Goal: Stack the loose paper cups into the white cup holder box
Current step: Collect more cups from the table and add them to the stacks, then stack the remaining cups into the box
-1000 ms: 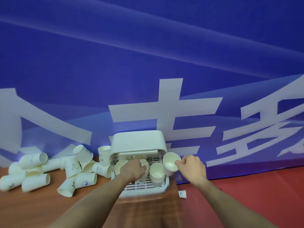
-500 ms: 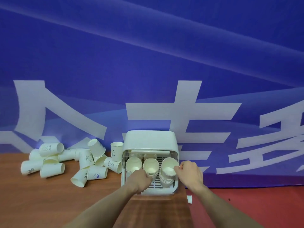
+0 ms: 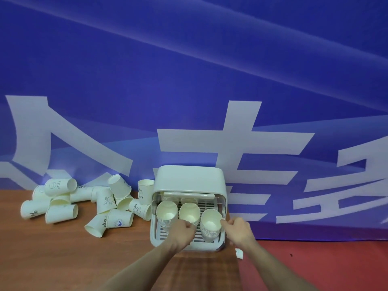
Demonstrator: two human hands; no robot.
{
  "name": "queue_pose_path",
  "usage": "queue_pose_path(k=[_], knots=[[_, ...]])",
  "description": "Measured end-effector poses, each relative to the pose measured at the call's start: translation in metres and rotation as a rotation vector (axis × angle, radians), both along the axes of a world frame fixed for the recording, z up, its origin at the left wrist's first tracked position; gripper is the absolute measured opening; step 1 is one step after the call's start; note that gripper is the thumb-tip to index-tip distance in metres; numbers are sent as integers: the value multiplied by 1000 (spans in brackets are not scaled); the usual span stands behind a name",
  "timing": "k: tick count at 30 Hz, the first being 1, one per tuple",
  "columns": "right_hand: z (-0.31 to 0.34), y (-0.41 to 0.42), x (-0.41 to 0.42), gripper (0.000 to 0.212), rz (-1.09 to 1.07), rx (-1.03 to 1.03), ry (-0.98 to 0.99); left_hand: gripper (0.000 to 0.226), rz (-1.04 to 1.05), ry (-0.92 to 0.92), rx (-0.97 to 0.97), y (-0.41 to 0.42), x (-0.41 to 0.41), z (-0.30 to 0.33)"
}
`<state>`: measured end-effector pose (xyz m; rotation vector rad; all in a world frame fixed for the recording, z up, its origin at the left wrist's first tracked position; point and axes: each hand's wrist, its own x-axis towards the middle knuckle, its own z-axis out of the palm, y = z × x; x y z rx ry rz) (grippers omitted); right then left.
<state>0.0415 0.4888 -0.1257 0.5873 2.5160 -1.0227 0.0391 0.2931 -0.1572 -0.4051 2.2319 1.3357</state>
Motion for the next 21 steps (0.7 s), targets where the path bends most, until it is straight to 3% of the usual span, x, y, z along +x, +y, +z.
queue_pose_path(k=[3, 7, 11, 13, 17, 21], knots=[[-3, -9, 1, 28, -90, -226, -100, 17, 269, -167, 247, 12, 2, 4], [-15, -18, 4, 31, -166, -401, -185, 10, 458, -332, 606, 20, 11, 8], [-24, -20, 10, 27, -266, -595, -182, 32, 672, -405, 937, 31, 16, -3], [-29, -22, 11, 23, -315, -653, -169, 41, 747, -428, 1016, 38, 17, -6], [-34, -25, 7, 20, -421, -693, -157, 18, 799, -440, 1089, 48, 16, 0], [-33, -26, -3, 19, -478, -756, -143, 18, 776, -430, 1087, 53, 13, -6]])
